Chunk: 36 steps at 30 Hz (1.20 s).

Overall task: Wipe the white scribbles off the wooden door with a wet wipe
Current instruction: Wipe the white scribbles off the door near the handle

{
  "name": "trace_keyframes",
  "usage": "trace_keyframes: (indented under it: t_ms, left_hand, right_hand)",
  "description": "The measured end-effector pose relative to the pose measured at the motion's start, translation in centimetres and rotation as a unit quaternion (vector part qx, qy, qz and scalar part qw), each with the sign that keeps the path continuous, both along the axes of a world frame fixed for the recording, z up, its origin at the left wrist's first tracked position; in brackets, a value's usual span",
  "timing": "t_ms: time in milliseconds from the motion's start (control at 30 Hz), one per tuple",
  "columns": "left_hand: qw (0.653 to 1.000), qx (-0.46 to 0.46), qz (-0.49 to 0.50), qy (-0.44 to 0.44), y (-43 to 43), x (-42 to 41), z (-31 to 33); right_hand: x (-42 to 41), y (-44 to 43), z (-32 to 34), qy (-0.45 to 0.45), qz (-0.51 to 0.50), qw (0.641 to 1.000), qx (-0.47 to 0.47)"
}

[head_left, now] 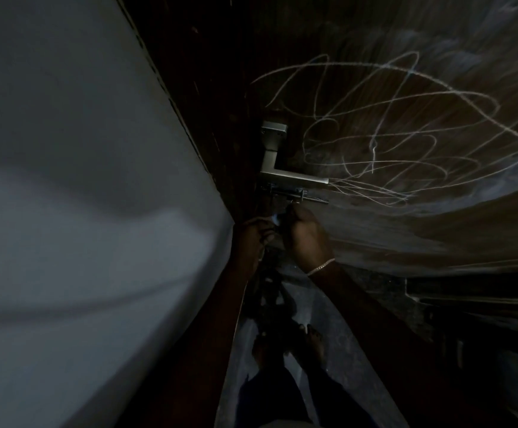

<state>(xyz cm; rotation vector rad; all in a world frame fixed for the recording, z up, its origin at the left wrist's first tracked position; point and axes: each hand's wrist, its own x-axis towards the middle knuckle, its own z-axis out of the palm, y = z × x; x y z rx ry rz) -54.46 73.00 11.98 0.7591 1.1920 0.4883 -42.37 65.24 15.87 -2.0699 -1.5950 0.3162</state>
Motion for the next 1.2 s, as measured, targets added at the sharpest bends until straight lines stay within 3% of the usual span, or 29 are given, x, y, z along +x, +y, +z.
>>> trace_keyframes:
  t_ms: [167,233,400,500,667,833,1200]
  left_hand:
    - [0.999,0.030,-0.031,0.003,-0.1,-0.1,-0.1]
    - [0.998,0.037,-0.051,0.018,0.1,-0.4,-0.1]
    - [0.995,0.043,-0.091,0.014,0.6,-0.7,-0.4]
    - [0.997,0.044,-0.067,0.011,0.3,-0.7,-0.1]
    - [0.998,0.040,-0.043,0.024,0.2,-0.2,-0.5]
    - [0.998,0.051,-0.028,0.018,-0.4,0.3,-0.2]
    - [0.998,0.058,-0.025,0.028,-0.4,0.3,-0.2]
  right_hand:
    - [1.8,0.4,0.1,0.034,-0.069,0.997,-0.016]
    - [1.1,1.4,0.1,0.046,-0.043,0.997,-0.033]
    - [0.7,-0.1,-0.2,-0.036,-0.028,0.996,-0.080]
    - [1.6,0.5,0.8,-0.081,-0.069,0.991,-0.079]
    - [0.4,1.9,1.3,-0.124,-0.046,0.990,-0.049]
    - [1.7,1.0,1.5,-0.192,-0.075,0.975,-0.086]
    - [1.4,2.1,2.2,-0.203,-0.057,0.977,-0.038]
